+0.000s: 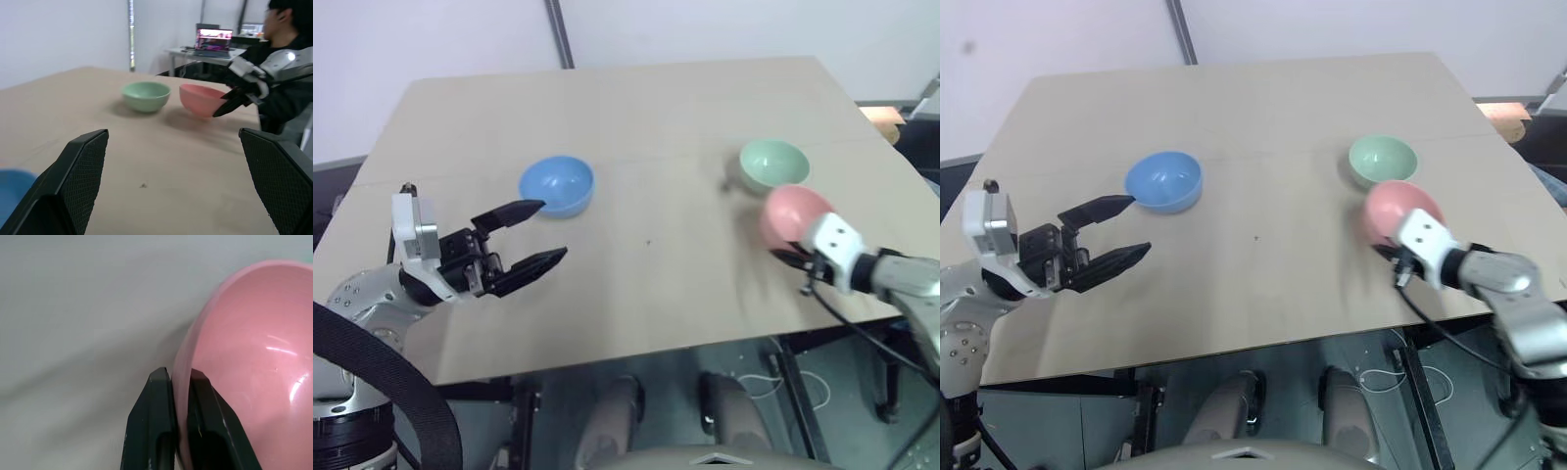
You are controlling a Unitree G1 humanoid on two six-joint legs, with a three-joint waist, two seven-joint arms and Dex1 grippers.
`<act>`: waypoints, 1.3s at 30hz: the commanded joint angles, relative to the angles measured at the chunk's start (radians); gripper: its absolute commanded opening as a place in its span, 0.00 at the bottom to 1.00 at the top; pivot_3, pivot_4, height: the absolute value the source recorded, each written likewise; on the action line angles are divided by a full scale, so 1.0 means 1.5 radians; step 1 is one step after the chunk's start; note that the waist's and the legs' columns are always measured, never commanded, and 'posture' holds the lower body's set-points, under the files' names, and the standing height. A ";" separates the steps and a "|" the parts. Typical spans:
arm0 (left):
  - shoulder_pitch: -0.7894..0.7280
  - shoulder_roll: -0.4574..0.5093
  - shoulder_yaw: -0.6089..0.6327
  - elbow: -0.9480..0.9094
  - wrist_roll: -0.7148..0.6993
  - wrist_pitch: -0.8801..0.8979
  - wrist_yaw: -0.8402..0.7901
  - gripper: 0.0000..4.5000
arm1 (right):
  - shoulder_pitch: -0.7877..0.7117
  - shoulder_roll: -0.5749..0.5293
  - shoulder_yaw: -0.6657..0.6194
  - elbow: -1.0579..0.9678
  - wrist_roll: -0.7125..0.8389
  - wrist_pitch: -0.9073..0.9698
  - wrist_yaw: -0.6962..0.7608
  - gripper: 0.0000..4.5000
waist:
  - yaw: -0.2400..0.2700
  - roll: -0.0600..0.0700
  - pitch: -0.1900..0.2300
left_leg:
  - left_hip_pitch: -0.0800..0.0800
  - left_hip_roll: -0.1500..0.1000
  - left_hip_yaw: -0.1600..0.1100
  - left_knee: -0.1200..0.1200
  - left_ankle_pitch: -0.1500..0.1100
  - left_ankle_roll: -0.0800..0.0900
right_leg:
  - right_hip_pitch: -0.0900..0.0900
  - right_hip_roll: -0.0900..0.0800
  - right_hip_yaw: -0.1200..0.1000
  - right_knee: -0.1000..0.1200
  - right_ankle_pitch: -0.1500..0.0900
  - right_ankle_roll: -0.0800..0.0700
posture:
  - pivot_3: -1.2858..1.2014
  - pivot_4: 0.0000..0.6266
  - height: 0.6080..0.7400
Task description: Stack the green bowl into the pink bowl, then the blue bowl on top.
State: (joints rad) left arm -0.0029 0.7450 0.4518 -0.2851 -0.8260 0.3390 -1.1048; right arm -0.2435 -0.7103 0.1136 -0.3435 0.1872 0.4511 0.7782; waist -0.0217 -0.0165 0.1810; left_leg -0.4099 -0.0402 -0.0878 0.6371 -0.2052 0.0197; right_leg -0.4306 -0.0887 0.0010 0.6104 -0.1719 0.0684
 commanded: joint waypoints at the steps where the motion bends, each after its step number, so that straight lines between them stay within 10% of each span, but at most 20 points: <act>1: 0.005 -0.002 0.021 0.015 0.030 -0.035 0.006 1.00 | -0.098 0.101 0.140 0.027 -0.076 -0.019 -0.026 0.02 | -0.002 0.000 0.000 | 0.000 0.001 0.000 0.000 0.000 0.000 | 0.000 0.001 0.000 0.000 0.001 -0.001 | 0.52 0.24 1.00; 4: 0.003 -0.007 0.023 0.016 0.038 -0.039 0.017 1.00 | -0.160 0.169 0.219 0.104 -0.124 -0.047 -0.023 0.02 | 0.006 0.000 0.000 | 0.000 0.001 -0.001 0.000 0.000 -0.001 | -0.001 0.002 -0.001 0.001 0.001 -0.002 | 0.52 0.24 1.00; 12: 0.040 -0.021 0.035 -0.028 0.029 -0.037 0.044 1.00 | -0.209 0.189 0.204 0.157 -0.147 -0.082 -0.004 0.79 | 0.006 0.000 0.000 | -0.001 0.000 -0.001 0.000 0.000 -0.003 | -0.002 0.002 0.000 -0.001 0.004 -0.002 | 0.52 0.24 1.00; 21: 0.027 -0.032 0.013 -0.048 0.028 -0.033 0.073 1.00 | -0.250 0.084 0.017 0.007 -0.024 0.068 0.038 0.79 | 0.006 0.000 0.000 | -0.001 0.002 -0.001 0.000 0.000 -0.004 | -0.001 0.004 0.000 0.000 0.002 -0.003 | 0.52 0.24 1.00; 33: -0.024 -0.048 -0.010 -0.066 -0.028 -0.023 0.054 1.00 | -0.440 0.069 0.054 0.689 -0.192 -0.193 -0.045 0.79 | -0.007 0.000 0.000 | 0.002 0.001 0.003 -0.001 0.000 -0.004 | -0.001 0.005 0.003 -0.001 0.004 -0.005 | 0.52 0.24 1.00; 39: 0.002 -0.053 0.004 -0.087 -0.031 -0.025 0.067 1.00 | -0.502 0.089 0.063 0.835 -0.229 -0.288 -0.047 0.34 | -0.014 0.000 0.000 | 0.002 0.001 0.004 -0.002 0.000 -0.004 | -0.001 0.005 0.005 -0.001 0.006 -0.003 | 0.52 0.24 1.00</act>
State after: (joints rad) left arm -0.0053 0.6643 0.4269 -0.3734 -0.8592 0.3162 -1.0081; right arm -0.9549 -0.5695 0.2143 0.8992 -0.1457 0.0684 0.7093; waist -0.0429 -0.0170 0.1809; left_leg -0.4064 -0.0386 -0.0805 0.6343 -0.2058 0.0141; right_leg -0.4320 -0.0816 0.0098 0.6095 -0.1636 0.0639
